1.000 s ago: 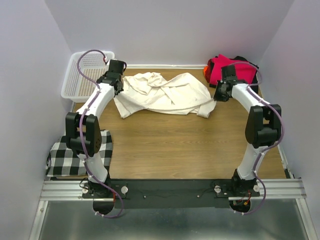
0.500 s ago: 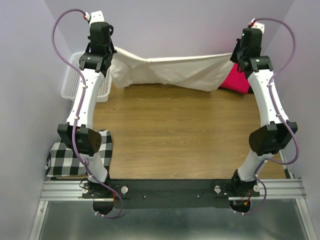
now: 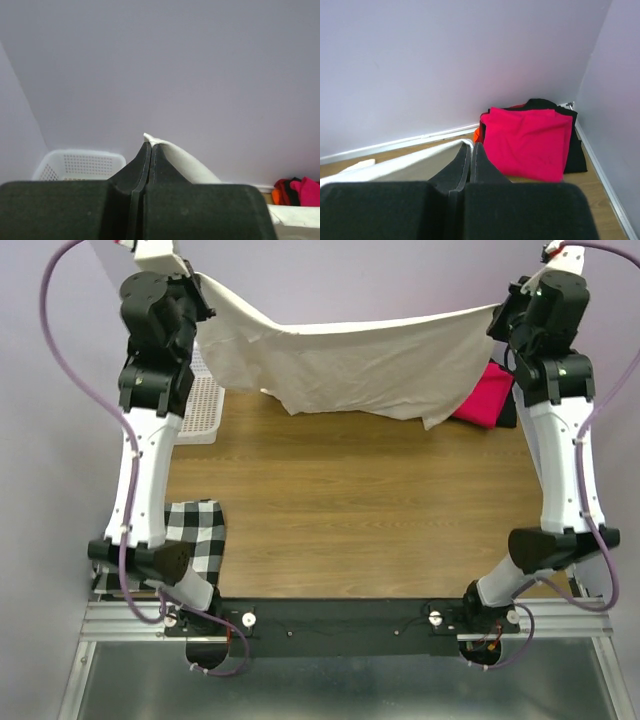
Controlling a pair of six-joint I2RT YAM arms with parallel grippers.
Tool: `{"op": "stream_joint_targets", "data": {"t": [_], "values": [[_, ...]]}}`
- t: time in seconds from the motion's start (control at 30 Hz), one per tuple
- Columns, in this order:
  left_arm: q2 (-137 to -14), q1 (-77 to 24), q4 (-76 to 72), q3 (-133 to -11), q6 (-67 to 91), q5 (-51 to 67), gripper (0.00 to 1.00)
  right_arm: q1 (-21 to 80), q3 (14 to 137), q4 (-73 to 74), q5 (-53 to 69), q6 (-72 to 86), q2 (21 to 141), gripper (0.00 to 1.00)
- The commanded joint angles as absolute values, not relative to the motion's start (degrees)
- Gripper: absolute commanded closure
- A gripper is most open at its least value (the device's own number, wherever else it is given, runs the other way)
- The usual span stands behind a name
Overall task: Fold and stack the t-shirts
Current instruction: Flatten out the tshirt
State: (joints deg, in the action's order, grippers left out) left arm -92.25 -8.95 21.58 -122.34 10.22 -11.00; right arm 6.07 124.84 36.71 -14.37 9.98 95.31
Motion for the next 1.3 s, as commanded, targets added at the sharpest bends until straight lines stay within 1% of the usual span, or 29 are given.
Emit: {"op": "stream_joint_targets", "data": {"t": [0.0,0.17,0.3,0.47,0.67,0.77,0.87,0.9,0.97,1.07,1.27], "values": [[-79.73,-8.26,8.45,-119.27,5.20,-9.31,1.00,5.89,118.13,32.88,-9.41,7.91,82.64,0.99],[-76.21,-8.26,5.72,-121.73,3.43,-8.44,1.00,5.98,115.58,30.85,-7.82,8.43,77.17,0.99],[-78.12,-8.26,3.87,-123.48,3.08,-9.05,1.00,5.98,115.05,29.62,-9.05,8.70,76.38,0.99],[-82.61,-8.35,0.97,-124.02,3.78,-8.44,1.00,5.89,114.08,28.30,-15.81,9.75,80.94,0.99],[-91.56,-8.26,-2.72,-124.63,5.18,-7.12,1.00,5.89,114.96,27.60,-17.32,10.72,89.89,0.99],[-95.96,-8.26,-2.29,-128.66,5.62,-7.29,1.00,5.98,116.62,27.42,-17.67,10.46,93.59,0.99],[-102.20,-8.26,-0.18,-136.30,6.06,-7.73,1.00,5.98,119.61,27.51,-17.58,10.28,97.37,0.99],[-105.00,-8.26,1.22,-140.58,6.33,-7.82,1.00,5.98,121.10,27.51,-17.58,10.20,98.43,0.99],[-106.87,-8.17,1.76,-144.21,6.76,-7.65,1.00,5.98,122.43,27.51,-17.84,10.02,98.96,0.99],[-106.62,-8.17,0.35,-145.37,7.12,-6.94,1.00,5.98,124.10,27.51,-17.75,10.11,98.62,0.99],[-99.50,-8.17,-2.81,-138.70,4.93,-5.63,1.00,5.98,120.69,27.33,-16.79,10.63,92.66,0.99]]}}
